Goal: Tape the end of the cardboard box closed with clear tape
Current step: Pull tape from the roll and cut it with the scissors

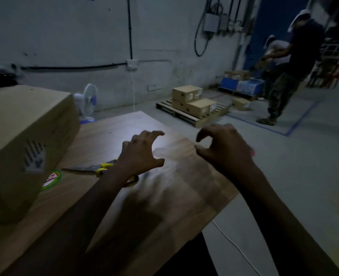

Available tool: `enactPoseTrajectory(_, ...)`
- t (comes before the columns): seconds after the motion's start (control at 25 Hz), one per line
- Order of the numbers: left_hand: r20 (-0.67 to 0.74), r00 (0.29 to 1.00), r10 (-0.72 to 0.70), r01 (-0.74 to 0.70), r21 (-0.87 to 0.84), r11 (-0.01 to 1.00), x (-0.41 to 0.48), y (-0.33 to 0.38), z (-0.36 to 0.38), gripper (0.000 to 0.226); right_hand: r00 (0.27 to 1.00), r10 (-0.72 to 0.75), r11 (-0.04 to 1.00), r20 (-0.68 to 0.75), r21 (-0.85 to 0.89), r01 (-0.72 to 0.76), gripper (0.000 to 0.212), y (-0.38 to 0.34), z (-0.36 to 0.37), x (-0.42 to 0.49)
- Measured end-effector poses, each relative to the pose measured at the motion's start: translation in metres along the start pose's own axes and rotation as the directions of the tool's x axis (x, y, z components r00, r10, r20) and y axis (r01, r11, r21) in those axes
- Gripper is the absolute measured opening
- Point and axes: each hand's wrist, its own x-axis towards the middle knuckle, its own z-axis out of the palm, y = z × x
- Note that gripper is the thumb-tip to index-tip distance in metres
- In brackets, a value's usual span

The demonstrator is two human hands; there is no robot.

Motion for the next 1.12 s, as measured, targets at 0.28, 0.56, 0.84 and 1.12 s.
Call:
enactPoseTrajectory(0.28, -0.070, 0.995, -0.068, 0.054, -0.182, 0.982, 0.012, -0.010, 0.024, 0.039, 0.935, 0.316, 0.904, 0.162, -0.349, -0.245, 0.049, 0.050, 0.001, -0.001)
enactPoseTrajectory(0.56, -0.144, 0.982, -0.124, 0.064, -0.361, 0.930, 0.029, -0.009, 0.034, 0.034, 0.901, 0.394, 0.867, 0.180, -0.397, -0.300, 0.033, 0.066, 0.008, -0.004)
enactPoseTrajectory(0.84, -0.254, 0.955, -0.153, 0.078, -0.284, 0.956, 0.035, -0.025, -0.028, 0.014, 0.942, 0.306, 0.943, 0.135, -0.181, -0.280, 0.046, 0.050, 0.010, -0.002)
enactPoseTrajectory(1.12, -0.477, 0.869, -0.131, 0.177, 0.054, 0.983, 0.018, -0.071, -0.187, 0.022, 0.994, -0.059, 0.929, 0.088, 0.368, 0.023, 0.018, -0.039, 0.045, 0.032)
